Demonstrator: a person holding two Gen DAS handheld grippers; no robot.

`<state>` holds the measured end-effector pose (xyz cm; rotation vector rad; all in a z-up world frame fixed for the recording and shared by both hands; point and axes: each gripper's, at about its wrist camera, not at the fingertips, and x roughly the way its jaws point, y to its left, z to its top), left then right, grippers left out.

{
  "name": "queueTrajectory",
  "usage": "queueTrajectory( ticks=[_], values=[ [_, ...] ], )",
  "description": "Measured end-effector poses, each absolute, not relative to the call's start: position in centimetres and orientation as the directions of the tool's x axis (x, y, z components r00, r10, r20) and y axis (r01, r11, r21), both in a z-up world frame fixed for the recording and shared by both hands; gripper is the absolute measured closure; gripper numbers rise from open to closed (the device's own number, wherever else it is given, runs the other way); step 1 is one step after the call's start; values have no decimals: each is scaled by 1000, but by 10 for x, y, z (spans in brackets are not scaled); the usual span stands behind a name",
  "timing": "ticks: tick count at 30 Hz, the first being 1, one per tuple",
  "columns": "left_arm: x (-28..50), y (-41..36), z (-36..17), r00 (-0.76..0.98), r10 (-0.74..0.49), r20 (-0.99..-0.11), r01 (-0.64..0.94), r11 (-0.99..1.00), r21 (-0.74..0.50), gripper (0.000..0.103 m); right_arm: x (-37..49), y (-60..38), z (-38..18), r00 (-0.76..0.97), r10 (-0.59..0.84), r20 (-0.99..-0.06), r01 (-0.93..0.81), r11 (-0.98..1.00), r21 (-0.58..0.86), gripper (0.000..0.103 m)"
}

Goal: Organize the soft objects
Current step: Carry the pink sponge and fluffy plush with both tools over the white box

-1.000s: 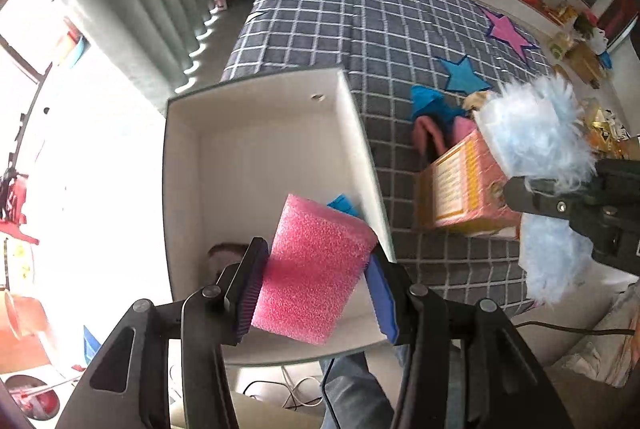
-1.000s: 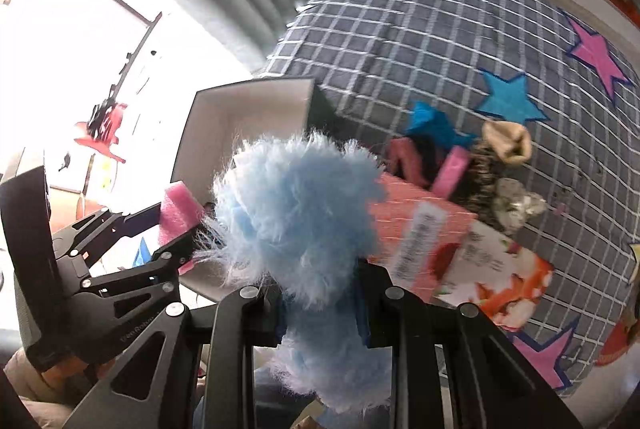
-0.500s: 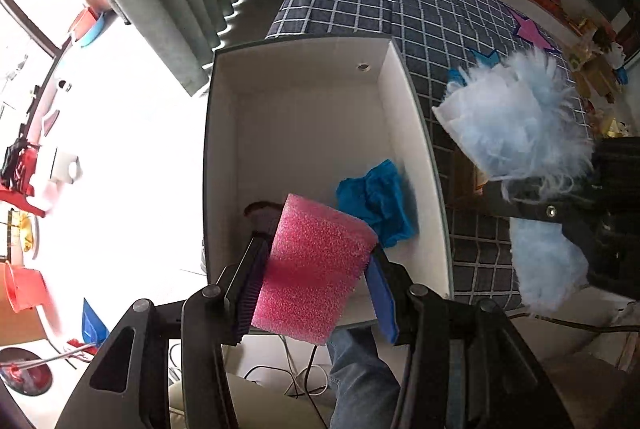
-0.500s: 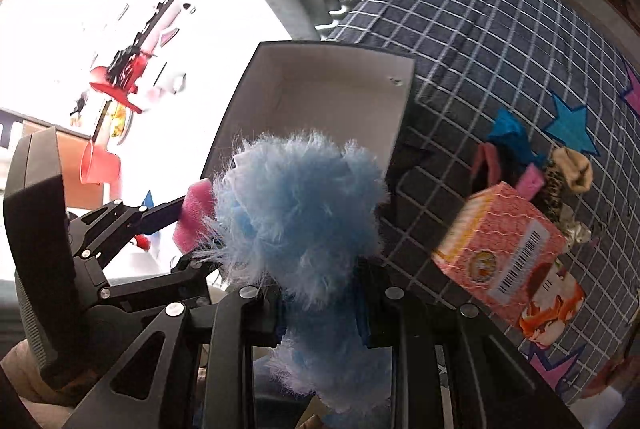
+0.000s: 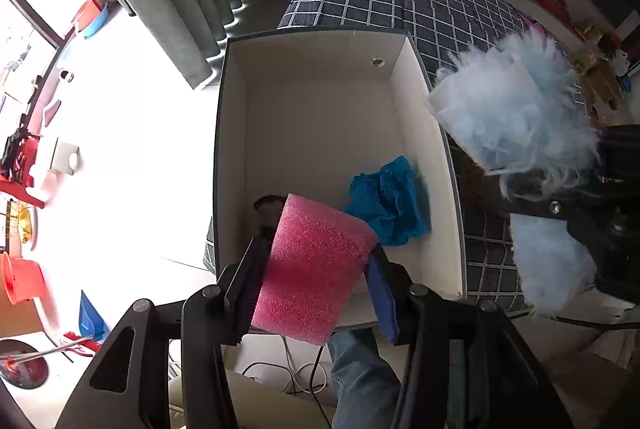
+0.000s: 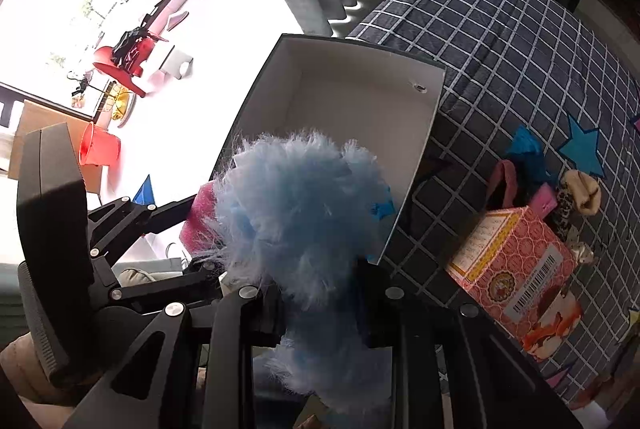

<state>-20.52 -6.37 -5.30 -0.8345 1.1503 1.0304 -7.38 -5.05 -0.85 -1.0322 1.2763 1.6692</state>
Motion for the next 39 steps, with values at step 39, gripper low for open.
queueTrajectory(
  ticks=[39],
  values=[
    [-223,-61,-63,69,197,-978,-962,271,-13,51,-94,-33,-10,-387,79,-919,-902,-240,359,76]
  ],
)
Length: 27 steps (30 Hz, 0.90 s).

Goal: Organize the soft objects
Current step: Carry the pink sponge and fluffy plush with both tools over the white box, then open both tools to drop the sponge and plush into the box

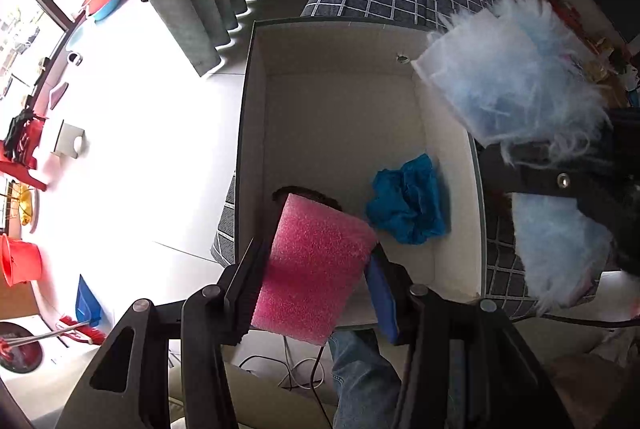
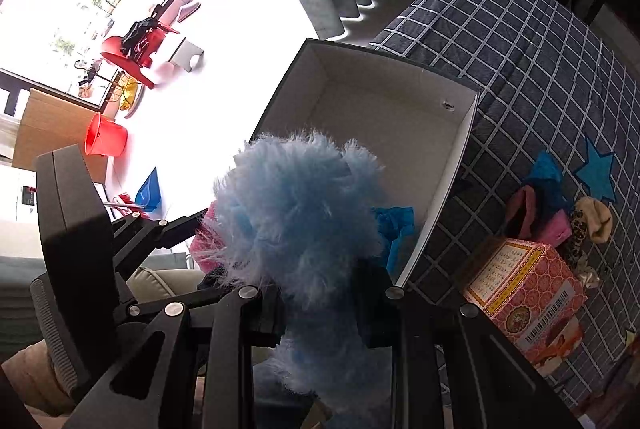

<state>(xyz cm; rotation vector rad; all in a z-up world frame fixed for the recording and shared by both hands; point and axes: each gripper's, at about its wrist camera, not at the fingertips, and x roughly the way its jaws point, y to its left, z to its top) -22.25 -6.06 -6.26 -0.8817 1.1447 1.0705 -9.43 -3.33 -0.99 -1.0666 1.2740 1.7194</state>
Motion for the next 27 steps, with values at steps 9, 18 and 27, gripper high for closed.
queueTrajectory(
  ticks=[9,18,27],
  values=[
    [-227,-58,-66,65,189,-980,-964,264,-13,51,-98,-30,-13,-393,71,-917,-900,-235,368,76],
    [-229,-51,-68,59,189,-980,-968,249,-11,50,-102,-19,-17,-411,61,-909,-895,-219,390,76],
    [-222,-47,-70,56,187,-981,-965,260,-6,50,-101,-5,-18,-414,76,-907,-900,-187,395,76]
  ],
)
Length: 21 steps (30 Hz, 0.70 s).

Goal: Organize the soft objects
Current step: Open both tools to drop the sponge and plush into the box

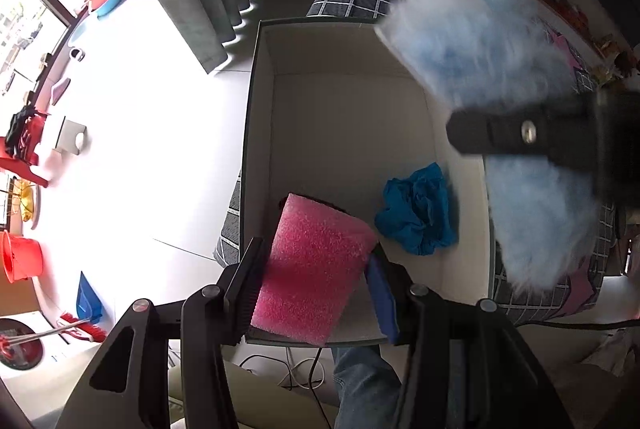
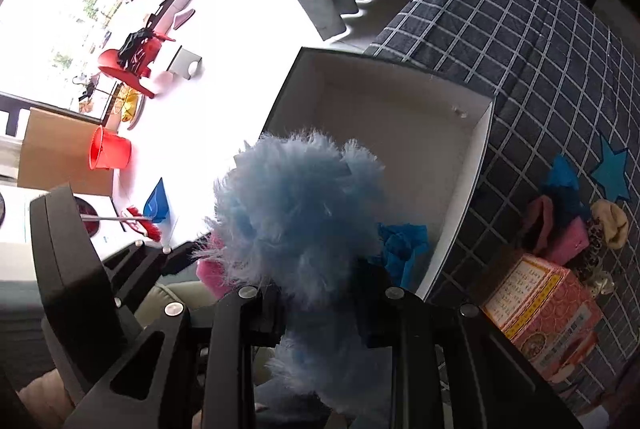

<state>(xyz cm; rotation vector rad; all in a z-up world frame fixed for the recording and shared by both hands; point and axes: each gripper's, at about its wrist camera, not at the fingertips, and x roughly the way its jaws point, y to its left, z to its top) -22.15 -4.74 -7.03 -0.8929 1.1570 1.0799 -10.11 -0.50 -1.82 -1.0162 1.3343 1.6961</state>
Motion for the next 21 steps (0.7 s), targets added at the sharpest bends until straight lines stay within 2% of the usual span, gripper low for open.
queueTrajectory(
  ticks=[5,7,8,9,10,11,12,14,15,16,17,18,21],
  values=[
    [-216,-45,-70,62,191,-980,-966,260,-10,49,-100,8,-15,-417,94,-904,-901,-172,398,76],
    [-215,-44,-68,64,197,-978,-966,257,-12,44,-100,11,-14,-423,95,-901,-899,-168,404,73],
    [-217,-45,-67,65,200,-978,-968,251,-13,33,-100,11,-12,-420,102,-902,-900,-173,400,70],
    [-220,-45,-67,64,206,-976,-971,239,-13,22,-99,11,-11,-416,109,-903,-902,-174,395,60],
    [-222,-45,-66,64,210,-976,-973,232,-13,22,-97,11,-10,-405,120,-906,-908,-167,384,53],
    [-225,-45,-65,64,213,-975,-975,222,-15,22,-94,12,-10,-401,123,-908,-911,-159,381,38],
    [-226,-45,-65,60,210,-976,-976,218,-14,22,-91,12,-11,-401,126,-907,-912,-147,383,28],
    [-227,-45,-67,53,205,-977,-977,212,-9,21,-85,13,-10,-421,133,-897,-905,-135,404,28],
    [-228,-46,-67,57,208,-976,-977,211,-12,16,-84,12,-9,-424,136,-895,-903,-131,408,26],
    [-228,-46,-66,66,213,-975,-979,203,-22,12,-82,12,-8,-423,142,-895,-905,-125,407,21],
    [-229,-46,-65,77,216,-973,-981,192,-35,1,-80,12,-6,-410,153,-899,-911,-118,395,9],
    [-229,-47,-65,80,222,-972,-981,188,-38,0,-77,12,-5,-404,162,-900,-914,-114,389,0],
    [-225,-47,-65,78,228,-971,-980,199,-32,0,-68,10,-3,-400,174,-900,-916,-99,388,1]
  ],
)
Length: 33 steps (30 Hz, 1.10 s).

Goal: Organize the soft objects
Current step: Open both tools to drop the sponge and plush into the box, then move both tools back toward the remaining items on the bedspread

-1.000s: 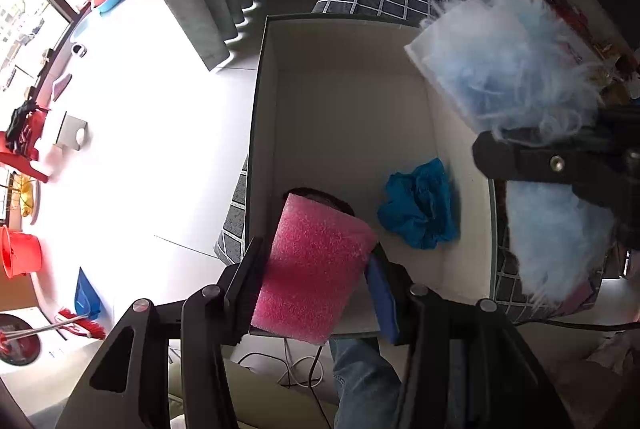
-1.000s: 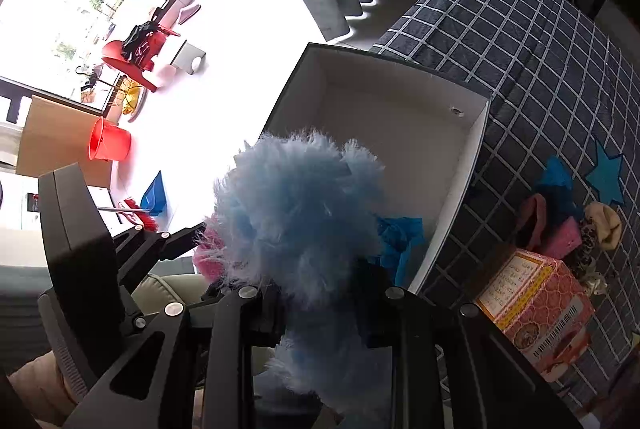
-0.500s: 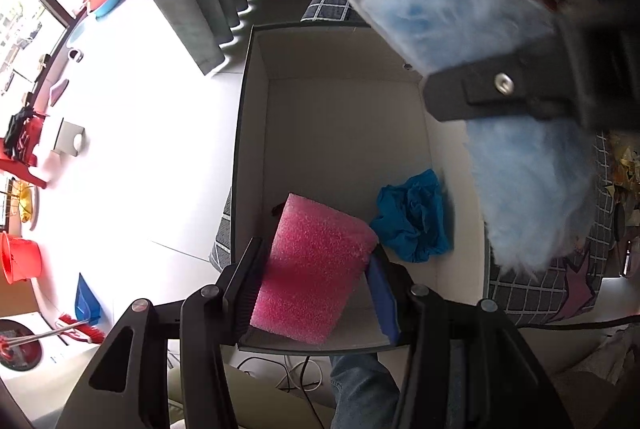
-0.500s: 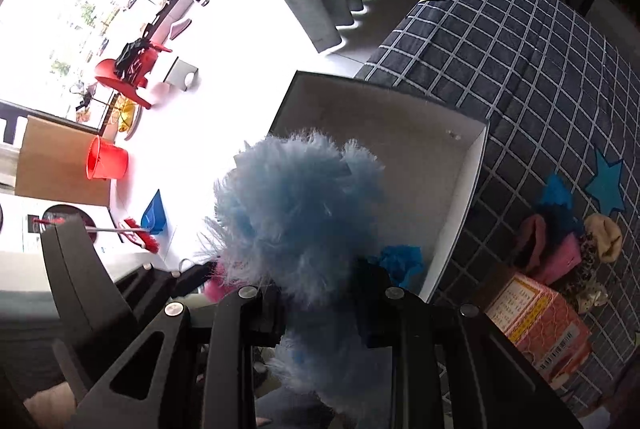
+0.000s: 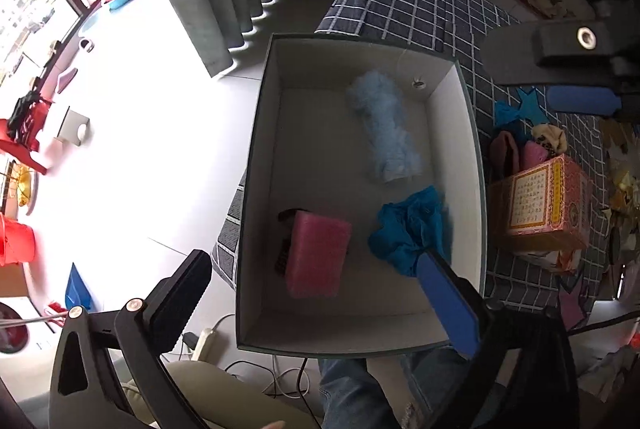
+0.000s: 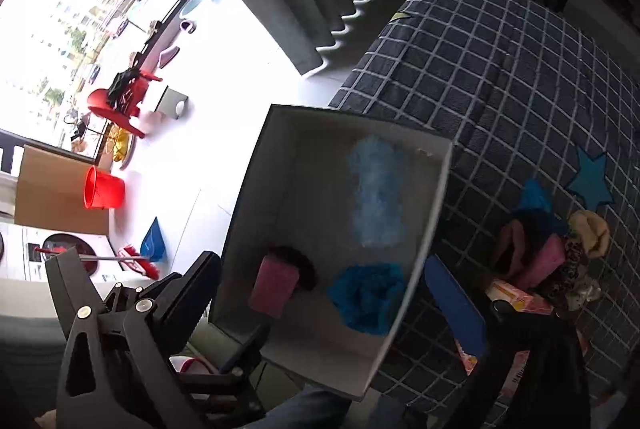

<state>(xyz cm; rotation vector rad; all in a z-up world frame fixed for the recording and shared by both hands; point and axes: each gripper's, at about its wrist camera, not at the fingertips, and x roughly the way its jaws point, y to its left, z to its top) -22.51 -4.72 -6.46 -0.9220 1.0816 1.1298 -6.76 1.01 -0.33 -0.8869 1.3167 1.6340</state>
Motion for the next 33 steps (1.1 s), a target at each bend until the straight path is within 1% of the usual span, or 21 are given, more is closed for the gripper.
queueTrajectory(
  ticks=[9,15,20,24,28,33],
  values=[
    [-206,-33,-54,157,191,-969,-971,207,-117,0,-23,1,4,-382,189,-905,-922,-4,388,1],
    [-179,-23,-39,198,169,-965,-955,257,-151,0,40,-4,16,-362,247,-899,-911,110,397,1],
    [-147,-9,-29,252,135,-958,-927,317,-199,0,114,-14,13,-306,297,-905,-884,265,386,1],
    [-117,2,-28,245,116,-963,-915,355,-190,0,171,-28,-17,-260,264,-929,-835,422,353,1],
    [-81,13,-36,224,81,-971,-901,397,-175,0,218,-53,-67,-296,210,-932,-742,564,362,1],
    [-39,31,-53,150,48,-988,-892,438,-114,0,245,-75,-119,-319,106,-942,-702,641,310,1]
  ],
)
